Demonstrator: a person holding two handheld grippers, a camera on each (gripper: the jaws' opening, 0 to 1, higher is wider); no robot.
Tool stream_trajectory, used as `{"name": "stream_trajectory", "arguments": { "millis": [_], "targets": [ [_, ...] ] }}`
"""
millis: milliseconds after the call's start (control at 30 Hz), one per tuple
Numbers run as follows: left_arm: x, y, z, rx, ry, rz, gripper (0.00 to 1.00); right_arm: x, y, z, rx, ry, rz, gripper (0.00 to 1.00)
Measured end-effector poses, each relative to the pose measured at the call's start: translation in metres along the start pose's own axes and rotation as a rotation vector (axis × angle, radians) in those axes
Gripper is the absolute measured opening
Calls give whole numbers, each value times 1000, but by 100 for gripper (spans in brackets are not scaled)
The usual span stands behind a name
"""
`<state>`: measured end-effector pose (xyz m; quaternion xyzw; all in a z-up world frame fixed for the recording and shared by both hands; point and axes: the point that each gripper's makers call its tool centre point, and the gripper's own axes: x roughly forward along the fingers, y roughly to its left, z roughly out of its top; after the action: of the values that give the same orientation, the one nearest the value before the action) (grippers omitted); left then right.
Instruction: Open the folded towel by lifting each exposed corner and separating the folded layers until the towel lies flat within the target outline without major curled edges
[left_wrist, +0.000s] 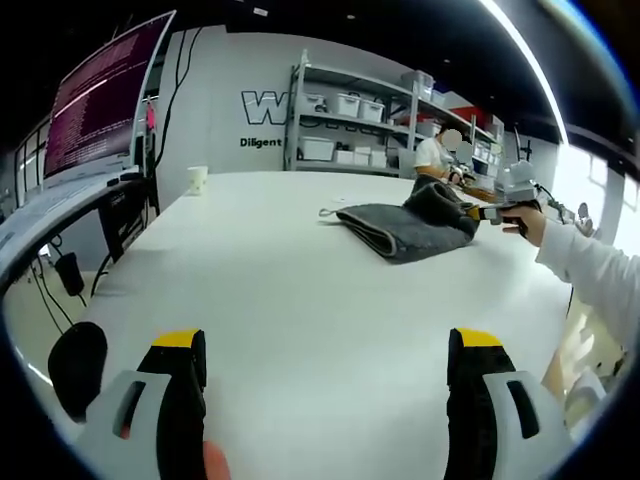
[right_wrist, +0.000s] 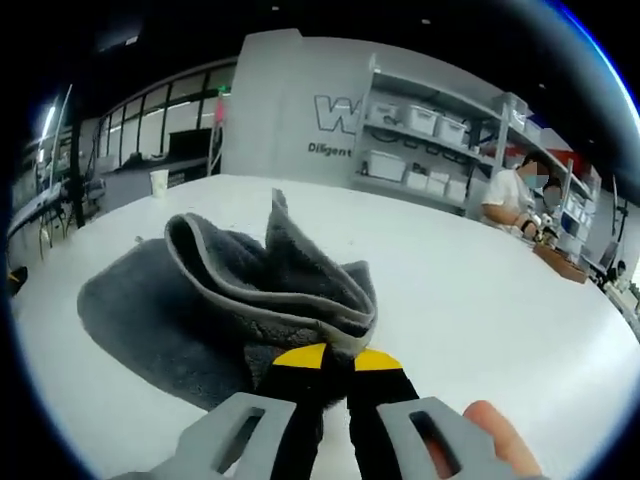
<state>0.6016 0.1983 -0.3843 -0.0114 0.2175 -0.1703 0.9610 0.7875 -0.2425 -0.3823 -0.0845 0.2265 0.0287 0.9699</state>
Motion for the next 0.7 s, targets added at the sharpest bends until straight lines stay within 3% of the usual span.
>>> {"name": "stream_trajectory", "arguments": {
  "millis": [700],
  "targets": [
    [-1,-4,0,14,10,5,100,5,-14,-27,106,29,-9,2]
  ]
}}
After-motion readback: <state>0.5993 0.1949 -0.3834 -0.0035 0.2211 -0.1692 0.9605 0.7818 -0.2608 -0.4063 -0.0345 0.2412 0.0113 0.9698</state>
